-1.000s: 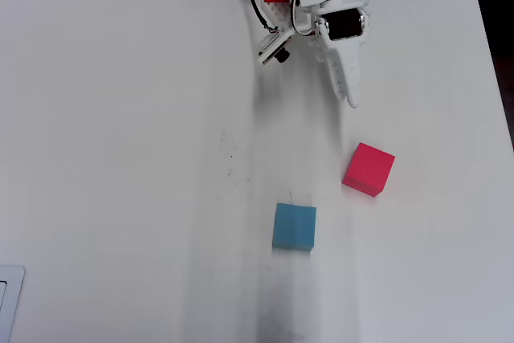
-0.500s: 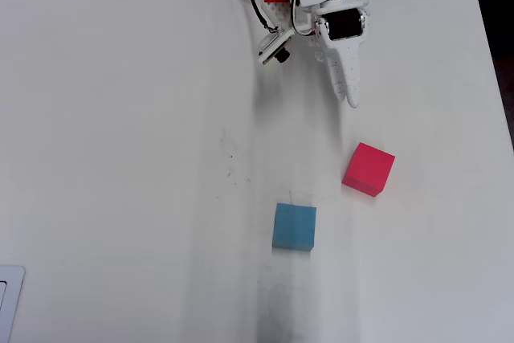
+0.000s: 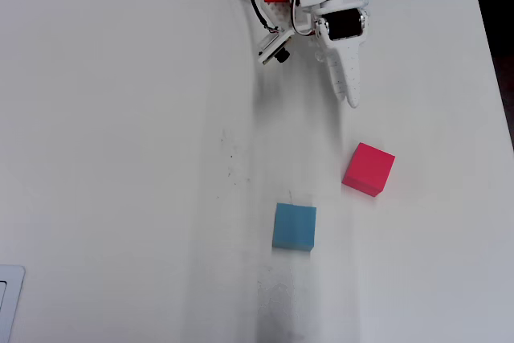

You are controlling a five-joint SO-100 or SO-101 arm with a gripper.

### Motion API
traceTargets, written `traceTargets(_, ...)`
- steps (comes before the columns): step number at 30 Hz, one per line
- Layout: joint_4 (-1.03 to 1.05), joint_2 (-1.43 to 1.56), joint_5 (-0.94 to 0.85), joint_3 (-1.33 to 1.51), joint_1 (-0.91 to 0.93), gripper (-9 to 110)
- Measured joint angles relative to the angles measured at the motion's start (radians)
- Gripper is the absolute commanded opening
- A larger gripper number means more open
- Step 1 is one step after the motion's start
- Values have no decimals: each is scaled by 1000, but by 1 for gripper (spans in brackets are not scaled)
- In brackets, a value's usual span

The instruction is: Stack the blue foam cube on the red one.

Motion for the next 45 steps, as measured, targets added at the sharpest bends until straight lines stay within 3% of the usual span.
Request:
traceTargets(11, 0, 0, 0, 0, 11, 24)
traceTargets(17, -55, -15, -3, -11, 147, 26)
traceTargets(32, 60, -772, 0, -680, 293, 29)
traceTargets(45, 275, -1351, 52, -1285, 304, 37)
